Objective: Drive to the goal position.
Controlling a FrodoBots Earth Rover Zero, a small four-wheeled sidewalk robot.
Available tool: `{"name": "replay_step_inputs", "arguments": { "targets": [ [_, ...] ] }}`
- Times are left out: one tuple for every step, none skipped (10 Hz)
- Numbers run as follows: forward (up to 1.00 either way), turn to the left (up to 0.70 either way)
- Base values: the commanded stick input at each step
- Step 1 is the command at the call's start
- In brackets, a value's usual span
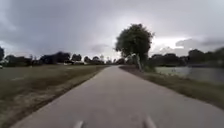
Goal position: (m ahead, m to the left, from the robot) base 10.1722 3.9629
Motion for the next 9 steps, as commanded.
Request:
{"name": "replay_step_inputs", "arguments": {
  "targets": [
    [1.00,0.00],
    [1.00,0.00],
    [1.00,0.00],
    [1.00,0.00],
    [1.00,0.00],
    [1.00,0.00],
    [1.00,0.13],
    [1.00,0.40],
    [1.00,0.40]
  ]
}}
